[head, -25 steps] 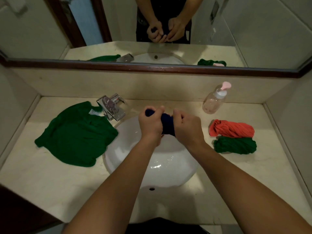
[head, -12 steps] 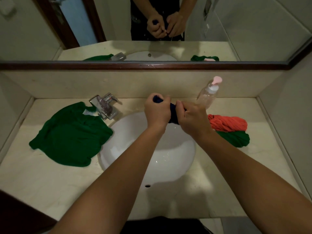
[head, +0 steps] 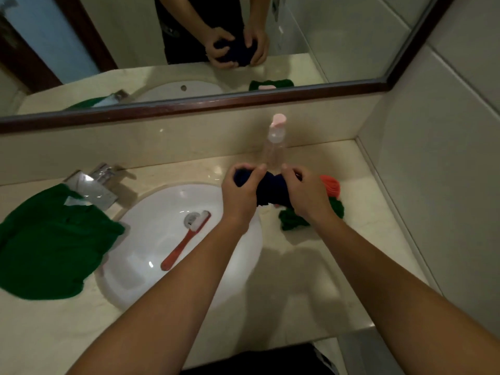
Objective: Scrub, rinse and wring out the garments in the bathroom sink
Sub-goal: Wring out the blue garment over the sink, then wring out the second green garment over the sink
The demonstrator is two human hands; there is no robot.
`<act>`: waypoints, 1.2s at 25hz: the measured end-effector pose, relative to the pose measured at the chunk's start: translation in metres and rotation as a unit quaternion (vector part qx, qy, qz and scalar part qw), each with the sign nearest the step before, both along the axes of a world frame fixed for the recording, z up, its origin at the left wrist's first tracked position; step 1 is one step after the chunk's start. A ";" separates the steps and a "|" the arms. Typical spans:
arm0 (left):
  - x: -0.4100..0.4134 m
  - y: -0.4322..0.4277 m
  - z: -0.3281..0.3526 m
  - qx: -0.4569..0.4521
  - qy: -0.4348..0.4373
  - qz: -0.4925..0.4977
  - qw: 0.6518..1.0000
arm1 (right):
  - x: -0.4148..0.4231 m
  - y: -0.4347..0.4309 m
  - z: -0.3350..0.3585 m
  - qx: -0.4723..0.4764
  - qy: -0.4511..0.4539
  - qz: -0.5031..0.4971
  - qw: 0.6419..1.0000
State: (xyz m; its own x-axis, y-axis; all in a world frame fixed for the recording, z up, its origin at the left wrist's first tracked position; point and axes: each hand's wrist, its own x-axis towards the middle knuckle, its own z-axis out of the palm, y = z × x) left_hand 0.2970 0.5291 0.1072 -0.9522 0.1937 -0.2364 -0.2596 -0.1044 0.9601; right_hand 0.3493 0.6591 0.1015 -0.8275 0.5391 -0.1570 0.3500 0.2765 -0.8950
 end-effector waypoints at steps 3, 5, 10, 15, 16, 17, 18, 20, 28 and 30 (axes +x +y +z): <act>0.013 0.042 -0.013 -0.034 -0.012 -0.028 0.999 | 0.015 0.044 -0.011 0.041 -0.043 -0.040 0.997; 0.019 0.068 -0.024 -0.058 -0.014 -0.037 0.998 | 0.022 0.070 -0.018 0.075 -0.071 -0.040 0.994; 0.029 0.116 -0.067 -0.144 0.037 -0.063 0.987 | 0.028 0.113 -0.053 0.192 -0.117 -0.030 0.974; 0.028 0.132 -0.096 -0.233 0.067 -0.071 0.968 | 0.032 0.113 -0.068 0.178 -0.176 -0.041 0.967; 0.026 0.132 -0.095 -0.233 0.064 -0.082 0.967 | 0.031 0.114 -0.068 0.180 -0.177 -0.042 0.967; 0.025 0.131 -0.096 -0.240 0.066 -0.094 0.964 | 0.031 0.114 -0.067 0.184 -0.181 -0.040 0.965; 0.024 0.130 -0.097 -0.255 0.075 -0.104 0.958 | 0.031 0.113 -0.066 0.195 -0.191 -0.040 0.961; 0.023 0.125 -0.096 -0.300 0.100 -0.121 0.941 | 0.034 0.112 -0.063 0.262 -0.214 -0.047 0.940; 0.011 0.066 -0.068 -0.313 0.173 -0.105 0.928 | 0.017 0.053 -0.043 0.341 -0.146 0.012 0.929; 0.006 0.031 -0.069 -0.306 0.184 -0.092 0.930 | 0.009 0.023 -0.043 0.318 -0.117 0.052 0.939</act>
State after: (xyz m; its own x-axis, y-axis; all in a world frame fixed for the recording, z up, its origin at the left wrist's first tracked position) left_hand 0.3025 0.5601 0.0379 -0.9544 0.2979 -0.0211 0.1385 0.5039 0.8526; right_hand 0.3580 0.6822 0.0587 -0.8643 0.5028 -0.0141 0.4573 0.7737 -0.4386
